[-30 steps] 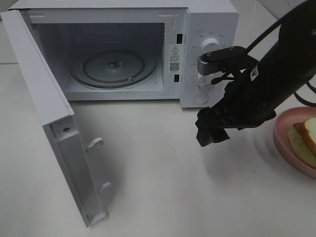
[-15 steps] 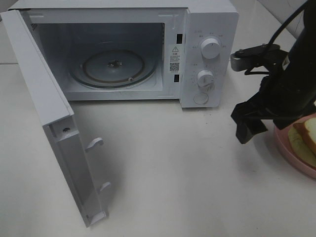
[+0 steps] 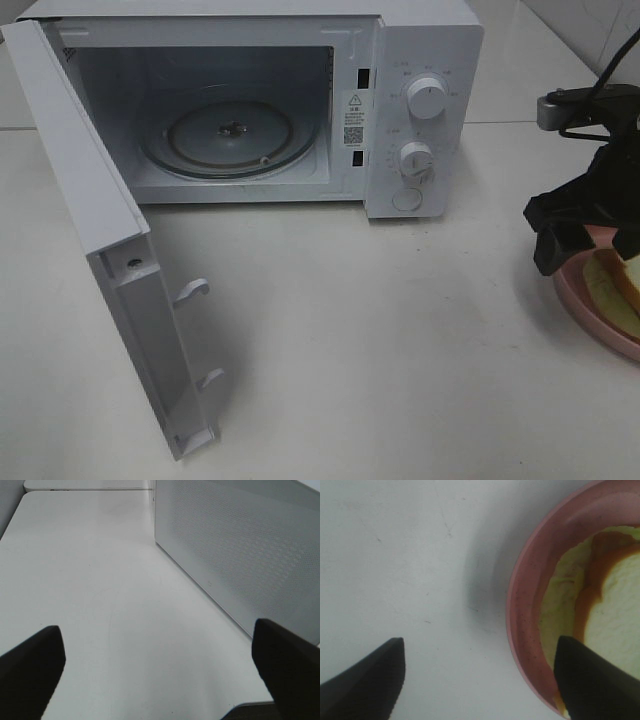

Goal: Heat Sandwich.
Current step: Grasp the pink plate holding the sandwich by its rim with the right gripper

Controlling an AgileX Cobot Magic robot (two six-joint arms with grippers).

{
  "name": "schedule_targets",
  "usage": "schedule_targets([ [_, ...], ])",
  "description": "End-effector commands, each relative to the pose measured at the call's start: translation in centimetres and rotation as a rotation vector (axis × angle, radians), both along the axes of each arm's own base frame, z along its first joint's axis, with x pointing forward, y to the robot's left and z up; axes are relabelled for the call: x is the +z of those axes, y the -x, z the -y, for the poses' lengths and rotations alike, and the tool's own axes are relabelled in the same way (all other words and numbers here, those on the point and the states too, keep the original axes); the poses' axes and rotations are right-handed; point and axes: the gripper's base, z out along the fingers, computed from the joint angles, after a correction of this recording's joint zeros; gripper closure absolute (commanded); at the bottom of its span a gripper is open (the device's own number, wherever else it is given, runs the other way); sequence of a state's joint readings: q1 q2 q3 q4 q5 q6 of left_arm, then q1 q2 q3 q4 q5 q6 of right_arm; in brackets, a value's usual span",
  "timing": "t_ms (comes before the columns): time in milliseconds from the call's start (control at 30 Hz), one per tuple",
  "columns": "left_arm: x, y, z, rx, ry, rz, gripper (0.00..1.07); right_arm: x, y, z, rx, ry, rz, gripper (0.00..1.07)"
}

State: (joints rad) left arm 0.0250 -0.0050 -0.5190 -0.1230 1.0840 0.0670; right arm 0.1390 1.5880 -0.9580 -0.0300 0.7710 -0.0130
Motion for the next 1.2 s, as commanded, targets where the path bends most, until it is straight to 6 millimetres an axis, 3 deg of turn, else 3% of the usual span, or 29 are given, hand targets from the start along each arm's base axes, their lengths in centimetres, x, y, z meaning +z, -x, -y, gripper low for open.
schedule_targets([
  [33, 0.0, 0.3, 0.0, -0.004, 0.008, 0.034, 0.10, -0.7, -0.2, 0.4, -0.004, 0.014, -0.025, 0.30],
  [567, 0.0, 0.3, 0.0, -0.004, 0.008, 0.034, 0.10, -6.5, -1.9, 0.4, 0.010, 0.055, -0.135, 0.31],
  [967, 0.0, 0.3, 0.0, -0.004, 0.008, 0.034, 0.10, -8.4, -2.4, 0.5, 0.031, 0.074, -0.148, 0.30],
  [1200, 0.0, 0.3, 0.0, -0.004, 0.008, 0.034, 0.10, -8.9, -2.6, 0.5, -0.007, 0.078, -0.143, 0.37],
])
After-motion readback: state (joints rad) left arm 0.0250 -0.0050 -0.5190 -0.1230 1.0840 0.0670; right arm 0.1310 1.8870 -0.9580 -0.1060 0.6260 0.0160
